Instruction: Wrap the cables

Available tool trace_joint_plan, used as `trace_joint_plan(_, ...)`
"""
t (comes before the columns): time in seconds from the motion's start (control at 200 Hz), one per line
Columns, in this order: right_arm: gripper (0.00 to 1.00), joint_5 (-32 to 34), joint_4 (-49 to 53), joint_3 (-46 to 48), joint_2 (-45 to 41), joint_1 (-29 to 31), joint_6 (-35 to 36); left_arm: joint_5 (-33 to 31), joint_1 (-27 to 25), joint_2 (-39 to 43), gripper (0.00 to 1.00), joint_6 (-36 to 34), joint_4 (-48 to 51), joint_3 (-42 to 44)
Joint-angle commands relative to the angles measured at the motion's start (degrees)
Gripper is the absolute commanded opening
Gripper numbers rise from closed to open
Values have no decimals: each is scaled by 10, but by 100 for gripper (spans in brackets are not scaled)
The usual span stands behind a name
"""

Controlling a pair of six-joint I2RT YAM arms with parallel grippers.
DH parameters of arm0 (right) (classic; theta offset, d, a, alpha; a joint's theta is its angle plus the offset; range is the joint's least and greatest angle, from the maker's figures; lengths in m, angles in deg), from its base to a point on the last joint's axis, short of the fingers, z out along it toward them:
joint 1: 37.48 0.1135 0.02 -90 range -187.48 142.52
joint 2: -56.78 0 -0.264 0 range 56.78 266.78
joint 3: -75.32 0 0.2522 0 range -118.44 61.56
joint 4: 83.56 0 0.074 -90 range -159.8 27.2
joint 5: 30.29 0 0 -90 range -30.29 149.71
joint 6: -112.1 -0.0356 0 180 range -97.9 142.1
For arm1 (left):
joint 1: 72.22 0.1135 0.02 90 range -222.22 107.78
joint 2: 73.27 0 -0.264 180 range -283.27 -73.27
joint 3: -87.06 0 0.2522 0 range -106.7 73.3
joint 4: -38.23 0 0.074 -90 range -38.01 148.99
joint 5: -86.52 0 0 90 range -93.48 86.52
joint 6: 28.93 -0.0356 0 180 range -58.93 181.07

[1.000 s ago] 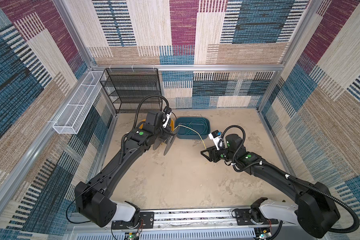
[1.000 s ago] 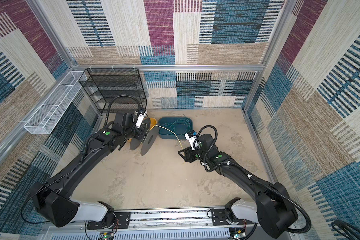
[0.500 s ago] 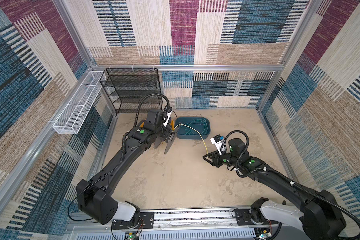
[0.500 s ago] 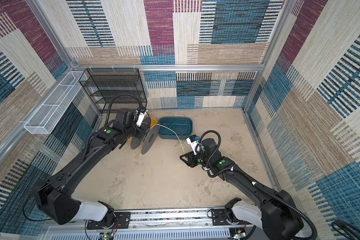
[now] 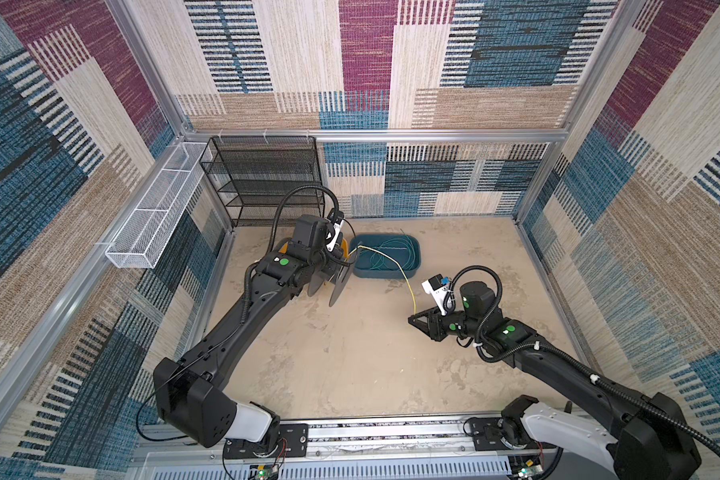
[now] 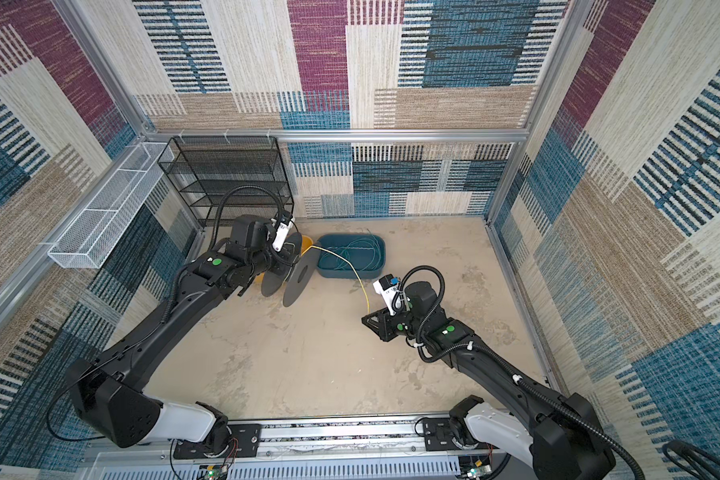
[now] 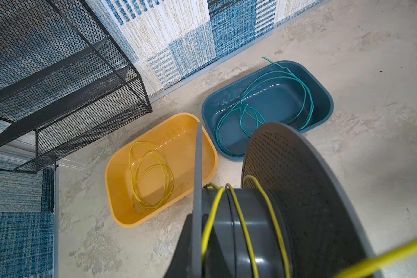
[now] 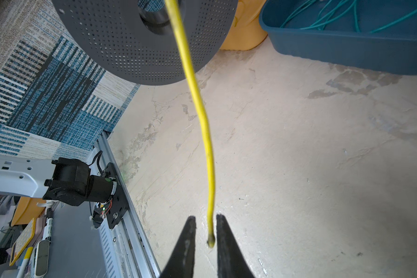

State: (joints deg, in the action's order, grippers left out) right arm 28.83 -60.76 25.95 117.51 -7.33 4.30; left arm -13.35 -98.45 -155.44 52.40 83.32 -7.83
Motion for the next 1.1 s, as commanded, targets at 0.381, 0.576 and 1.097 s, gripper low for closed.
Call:
trace_joint_plan(0.381,0,0,-30,8,1,2,-23,14,1,1,0,17,-23,-5)
trace_joint_plan(0.576,0,112,-16,-14,-4,1,-28,27,1,6,0,8,-13,0)
trace_joint_plan(1.097,0,267,-57,-221,257,-84,65,105,2,136,0,15,73,65)
